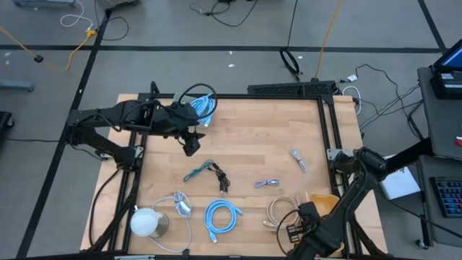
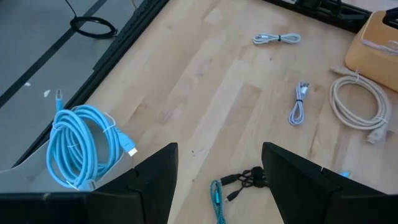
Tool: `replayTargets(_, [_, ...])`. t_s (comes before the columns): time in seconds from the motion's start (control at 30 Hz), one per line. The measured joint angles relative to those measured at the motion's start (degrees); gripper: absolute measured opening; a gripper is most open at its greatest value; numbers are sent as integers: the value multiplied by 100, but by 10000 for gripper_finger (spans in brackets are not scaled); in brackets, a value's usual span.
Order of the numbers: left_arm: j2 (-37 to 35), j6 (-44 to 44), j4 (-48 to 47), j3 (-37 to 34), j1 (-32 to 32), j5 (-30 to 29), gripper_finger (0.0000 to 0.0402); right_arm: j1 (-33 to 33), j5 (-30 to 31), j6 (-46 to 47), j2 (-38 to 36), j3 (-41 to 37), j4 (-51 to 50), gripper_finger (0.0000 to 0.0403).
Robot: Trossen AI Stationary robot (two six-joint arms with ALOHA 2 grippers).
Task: Pick & Place USB Port
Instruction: Put the brown charger cable into the yellow bin, then put the purple charger cable into the yellow bin
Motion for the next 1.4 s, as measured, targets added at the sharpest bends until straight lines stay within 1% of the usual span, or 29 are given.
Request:
replayTargets(0.1, [0,-27,-37,0,-56,-101,234,172,-410,40,42,0,161,0])
replayTargets(0.23, [0,-38,-53,0,-138,-122,234,385,-746,90,40,2,305,0])
replayTargets(0.4, [0,-144,-102,0,-213,-268,234,463,-545,63,98,-52,283,0])
replayTargets(0.53, [0,-228,-148,0,-242,-289,234,433,-358,38,97,-344,485,0])
replayTargets(0.63, [0,-272,-164,0,-246,-287,234,431,-259,13,106,-652,882,0])
replayTargets(0.73, [0,-313,-165,0,-245,-262,234,433,-242,-16,99,-992,1563,4])
replayTargets(0.83, [0,-328,-166,-2,-245,-262,234,466,-209,-13,103,-1283,2182,25])
replayTargets(0.93, [0,-334,-166,-2,-245,-260,234,476,-113,-43,106,-1460,2432,56])
replayTargets(1.17, [0,-352,-164,-3,-241,-269,234,408,206,-71,90,-1462,2257,121])
replayTargets(1.4, [0,-350,-166,-7,-241,-286,234,393,224,-67,-37,-1462,1844,155])
